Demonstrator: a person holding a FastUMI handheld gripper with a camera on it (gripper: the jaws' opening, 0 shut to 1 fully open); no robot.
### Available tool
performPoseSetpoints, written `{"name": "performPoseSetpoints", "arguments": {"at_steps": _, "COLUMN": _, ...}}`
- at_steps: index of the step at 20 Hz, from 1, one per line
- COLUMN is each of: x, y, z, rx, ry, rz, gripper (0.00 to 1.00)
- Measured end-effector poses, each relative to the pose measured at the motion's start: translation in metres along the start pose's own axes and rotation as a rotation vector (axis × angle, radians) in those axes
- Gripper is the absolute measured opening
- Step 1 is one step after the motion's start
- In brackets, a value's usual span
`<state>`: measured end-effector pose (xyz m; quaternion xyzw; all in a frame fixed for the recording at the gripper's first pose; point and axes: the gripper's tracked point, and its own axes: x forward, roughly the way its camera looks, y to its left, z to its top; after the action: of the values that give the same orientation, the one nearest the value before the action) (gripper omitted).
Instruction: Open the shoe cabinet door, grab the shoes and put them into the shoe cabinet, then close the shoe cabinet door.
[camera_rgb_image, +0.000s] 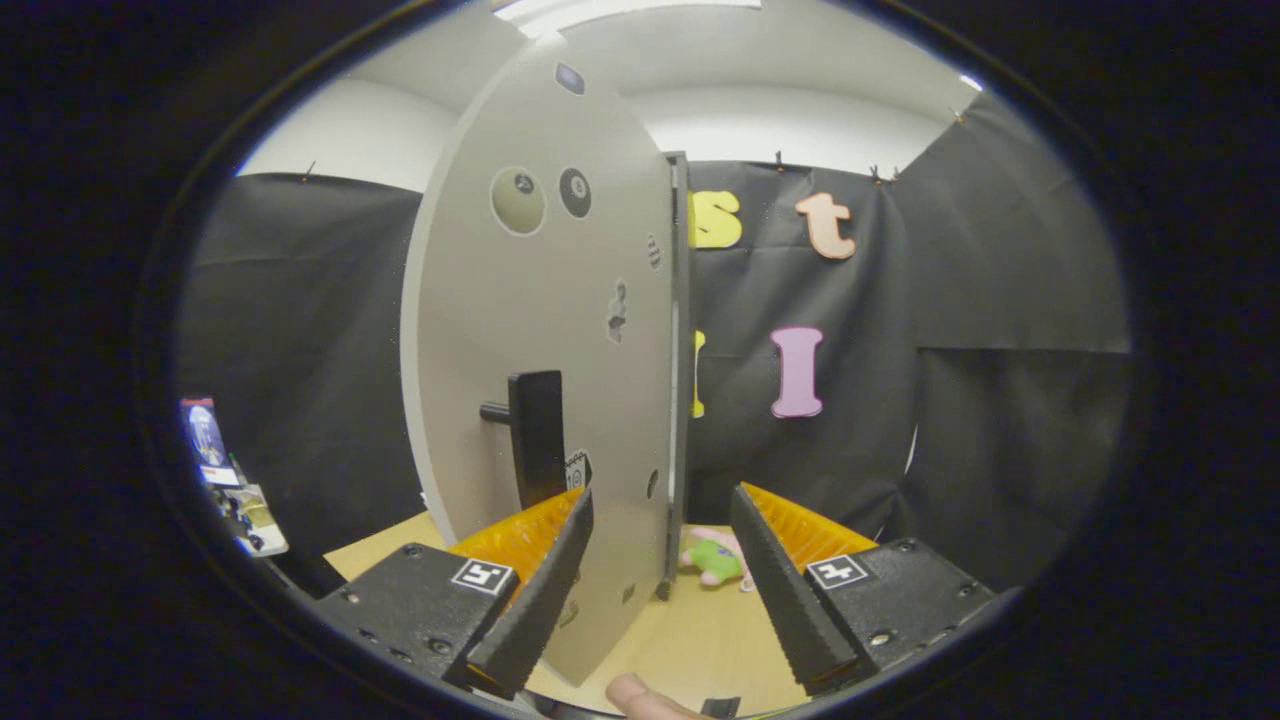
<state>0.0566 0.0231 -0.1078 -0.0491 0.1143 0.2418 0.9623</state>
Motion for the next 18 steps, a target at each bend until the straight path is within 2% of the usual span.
{"name": "performPoseSetpoints", "arguments": {"at_steps": 4, "x": 0.009, "y": 0.038, "z": 0.006, "rx": -0.069, "ry": -0.021, "rz": -0.046, "gripper": 0.92}}
{"name": "performPoseSetpoints", "arguments": {"at_steps": 7, "x": 0.019, "y": 0.061, "z": 0.005, "rx": -0.053, "ry": -0.016, "rz": -0.059, "gripper": 0.92}}
{"name": "performPoseSetpoints", "arguments": {"at_steps": 13, "x": 0.055, "y": 0.110, "z": 0.007, "rx": -0.025, "ry": -0.005, "rz": -0.032, "gripper": 0.92}}
{"name": "performPoseSetpoints", "arguments": {"at_steps": 18, "x": 0.098, "y": 0.146, "z": -0.003, "rx": -0.009, "ry": 0.010, "rz": 0.030, "gripper": 0.93}}
